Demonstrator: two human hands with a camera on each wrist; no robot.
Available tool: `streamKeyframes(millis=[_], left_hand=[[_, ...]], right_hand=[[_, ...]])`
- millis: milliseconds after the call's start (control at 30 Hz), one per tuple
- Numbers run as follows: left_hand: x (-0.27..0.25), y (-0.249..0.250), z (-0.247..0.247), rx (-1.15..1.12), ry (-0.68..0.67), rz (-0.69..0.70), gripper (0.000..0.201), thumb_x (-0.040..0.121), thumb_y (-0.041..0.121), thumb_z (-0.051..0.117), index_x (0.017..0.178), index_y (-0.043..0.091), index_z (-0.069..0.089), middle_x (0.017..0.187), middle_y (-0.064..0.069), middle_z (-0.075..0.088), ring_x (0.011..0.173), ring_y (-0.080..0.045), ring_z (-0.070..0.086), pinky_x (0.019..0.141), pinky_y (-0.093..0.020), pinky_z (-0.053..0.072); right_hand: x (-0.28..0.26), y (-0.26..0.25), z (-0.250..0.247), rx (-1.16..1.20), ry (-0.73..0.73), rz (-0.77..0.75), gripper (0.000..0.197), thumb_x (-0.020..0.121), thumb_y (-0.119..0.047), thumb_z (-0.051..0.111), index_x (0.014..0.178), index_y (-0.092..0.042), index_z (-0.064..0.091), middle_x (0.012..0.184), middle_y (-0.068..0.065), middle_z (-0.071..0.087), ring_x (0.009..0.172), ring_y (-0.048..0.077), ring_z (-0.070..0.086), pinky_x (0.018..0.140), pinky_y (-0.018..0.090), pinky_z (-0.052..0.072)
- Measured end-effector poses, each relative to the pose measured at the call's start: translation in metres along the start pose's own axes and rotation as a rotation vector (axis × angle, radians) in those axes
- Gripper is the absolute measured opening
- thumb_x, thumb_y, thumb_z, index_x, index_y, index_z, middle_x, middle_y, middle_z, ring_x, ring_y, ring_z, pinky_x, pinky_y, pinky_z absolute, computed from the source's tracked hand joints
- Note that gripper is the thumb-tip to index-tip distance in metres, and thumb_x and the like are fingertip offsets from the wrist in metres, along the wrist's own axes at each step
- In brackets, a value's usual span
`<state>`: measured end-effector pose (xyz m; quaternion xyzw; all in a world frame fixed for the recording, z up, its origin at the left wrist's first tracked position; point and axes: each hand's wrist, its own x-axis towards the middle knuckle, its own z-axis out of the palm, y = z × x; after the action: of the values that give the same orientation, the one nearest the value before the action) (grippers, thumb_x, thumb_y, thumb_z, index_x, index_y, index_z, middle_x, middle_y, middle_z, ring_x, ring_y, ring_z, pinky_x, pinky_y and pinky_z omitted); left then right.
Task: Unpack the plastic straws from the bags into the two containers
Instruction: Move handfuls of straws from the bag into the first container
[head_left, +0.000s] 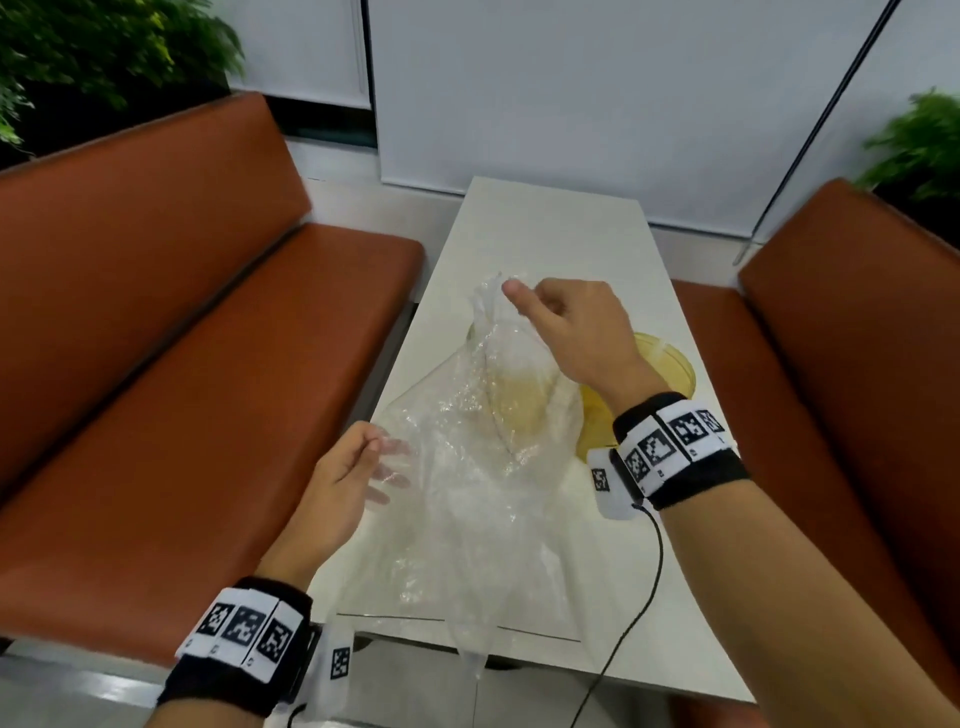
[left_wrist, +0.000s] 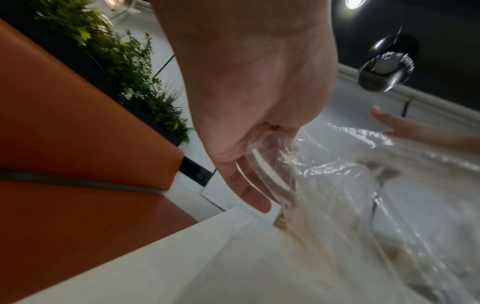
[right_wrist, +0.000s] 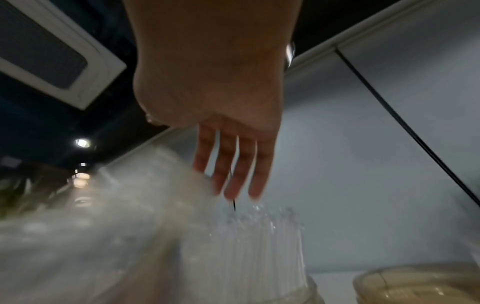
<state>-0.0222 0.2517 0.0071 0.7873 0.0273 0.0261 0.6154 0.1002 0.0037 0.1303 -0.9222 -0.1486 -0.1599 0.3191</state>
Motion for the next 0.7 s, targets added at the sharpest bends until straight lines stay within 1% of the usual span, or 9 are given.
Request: streamKeyframes(millis=[33,100,200,300,400,467,533,600,700], left_hand=[[0.001,0.008,0.005,-0.024,-0.021,0.004,0.024,0.109,0.016,0.034,0.101,0.001,0.051,0.100,0.020,0.072,0.078,-0.020,0.074,0.066,-0.034,0.056],[0.004,0.023,0.015,-0.069,-0.056,0.024,0.023,0.110,0.016,0.033,0.101,0.000,0.048,0.097,0.017,0.073,0.074,-0.025,0.072,0.062,-0.036,0.054],[0.009,0.040,0.029,-0.072,-0.093,0.056,0.024,0.109,0.018,0.037,0.107,-0.002,0.051,0.101,0.009,0.074,0.062,-0.028,0.066,0.050,-0.032,0.049],[0.015,0.047,0.039,0.001,-0.073,0.081,0.014,0.104,0.016,0.053,0.101,0.007,0.063,0.108,-0.003,0.070,0.051,-0.028,0.063,0.041,-0.031,0.048],[0.017,0.053,0.052,0.018,-0.082,0.019,0.010,0.098,0.017,0.064,0.101,0.008,0.067,0.108,-0.006,0.067,0.052,-0.032,0.068,0.041,-0.032,0.052],[0.015,0.055,0.064,-0.009,-0.113,-0.028,0.015,0.099,0.022,0.062,0.101,0.008,0.067,0.109,-0.008,0.068,0.059,-0.034,0.073,0.050,-0.036,0.058],[0.013,0.050,0.074,0.002,-0.083,-0.073,0.027,0.102,0.038,0.055,0.099,0.014,0.068,0.107,-0.006,0.072,0.072,-0.032,0.074,0.063,-0.040,0.058],[0.012,0.035,0.079,0.209,-0.010,-0.069,0.039,0.100,0.053,0.048,0.102,0.019,0.068,0.106,0.000,0.072,0.092,-0.027,0.070,0.078,-0.039,0.053],[0.008,0.007,0.074,0.651,0.031,-0.198,0.060,0.088,0.065,0.059,0.131,0.023,0.055,0.134,-0.007,0.057,0.123,-0.030,0.055,0.099,-0.044,0.047]], right_hand=[[-0.013,-0.003,-0.007,0.054,-0.115,0.078,0.057,0.082,-0.083,0.045,0.079,-0.030,0.066,0.072,-0.009,0.066,0.069,0.007,0.061,0.068,0.032,0.048],[-0.034,-0.001,-0.016,0.254,-0.260,0.215,0.050,0.076,-0.074,0.066,0.099,-0.030,0.067,0.085,-0.002,0.072,0.070,0.012,0.071,0.067,0.036,0.058],[-0.051,0.016,-0.029,0.386,-0.158,0.288,0.046,0.079,-0.031,0.085,0.116,-0.026,0.059,0.096,0.009,0.067,0.055,0.011,0.062,0.051,0.030,0.055],[-0.063,0.043,-0.055,0.219,-0.007,0.375,0.034,0.079,-0.031,0.083,0.107,-0.030,0.063,0.083,0.003,0.058,0.064,0.016,0.054,0.057,0.026,0.047],[-0.081,0.068,-0.089,0.116,-0.009,0.505,0.027,0.079,-0.034,0.084,0.099,-0.026,0.069,0.086,-0.001,0.061,0.054,0.017,0.057,0.054,0.026,0.048],[-0.098,0.081,-0.104,0.018,0.016,0.544,0.020,0.083,-0.031,0.080,0.099,-0.025,0.070,0.094,0.001,0.066,0.056,0.016,0.063,0.055,0.030,0.055],[-0.117,0.094,-0.112,-0.094,0.065,0.583,0.012,0.088,-0.024,0.070,0.100,-0.026,0.071,0.099,0.004,0.070,0.066,0.021,0.069,0.065,0.038,0.062],[-0.136,0.105,-0.115,-0.166,0.095,0.671,0.019,0.090,-0.021,0.058,0.102,-0.026,0.071,0.097,0.006,0.070,0.071,0.025,0.070,0.068,0.041,0.063],[-0.160,0.120,-0.109,-0.434,0.062,0.748,0.030,0.095,-0.040,0.056,0.118,-0.024,0.066,0.113,0.009,0.063,0.101,0.030,0.060,0.078,0.038,0.054]])
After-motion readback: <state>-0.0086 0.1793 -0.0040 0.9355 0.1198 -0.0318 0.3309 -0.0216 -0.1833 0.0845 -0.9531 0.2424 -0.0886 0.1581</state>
